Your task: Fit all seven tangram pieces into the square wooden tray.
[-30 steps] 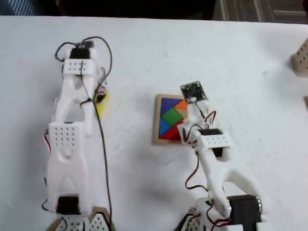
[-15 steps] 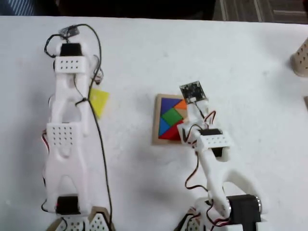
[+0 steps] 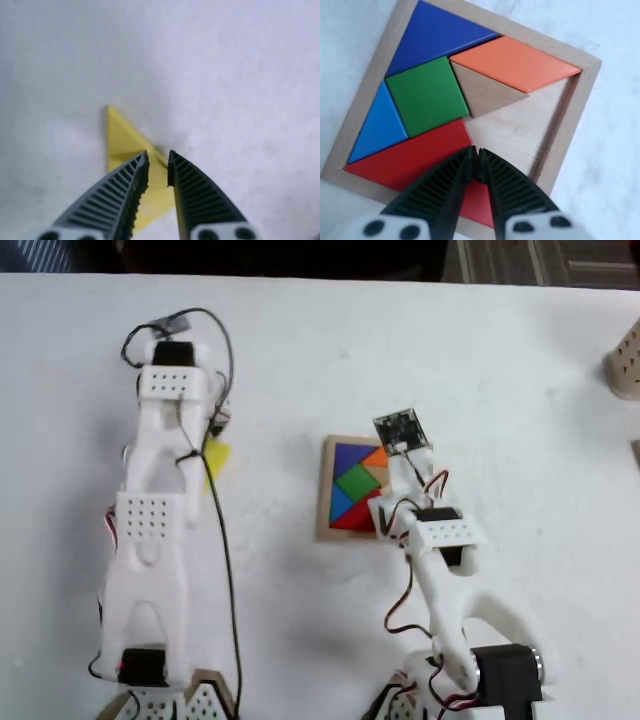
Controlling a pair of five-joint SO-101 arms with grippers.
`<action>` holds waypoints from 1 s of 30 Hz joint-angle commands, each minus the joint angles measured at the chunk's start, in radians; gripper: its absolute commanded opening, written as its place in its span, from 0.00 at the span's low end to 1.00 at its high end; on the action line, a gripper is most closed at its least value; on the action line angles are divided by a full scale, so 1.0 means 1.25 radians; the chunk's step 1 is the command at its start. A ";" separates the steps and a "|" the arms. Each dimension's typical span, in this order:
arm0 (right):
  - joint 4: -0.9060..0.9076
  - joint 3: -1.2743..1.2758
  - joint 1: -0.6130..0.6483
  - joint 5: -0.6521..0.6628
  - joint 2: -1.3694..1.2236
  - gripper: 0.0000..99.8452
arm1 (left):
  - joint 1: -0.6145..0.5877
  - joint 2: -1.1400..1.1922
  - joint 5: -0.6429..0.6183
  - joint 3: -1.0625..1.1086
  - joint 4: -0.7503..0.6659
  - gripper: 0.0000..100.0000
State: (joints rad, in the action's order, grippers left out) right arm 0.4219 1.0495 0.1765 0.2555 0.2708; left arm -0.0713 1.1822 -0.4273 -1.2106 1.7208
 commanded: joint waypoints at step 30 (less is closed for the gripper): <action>0.002 -0.012 0.020 0.069 -0.009 0.02 | 0.050 -0.747 0.171 1.027 -0.345 0.08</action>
State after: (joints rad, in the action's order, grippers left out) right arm 0.4204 1.0495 0.1811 0.3245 0.2708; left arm -0.0084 0.5086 -0.2693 -0.1043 1.3940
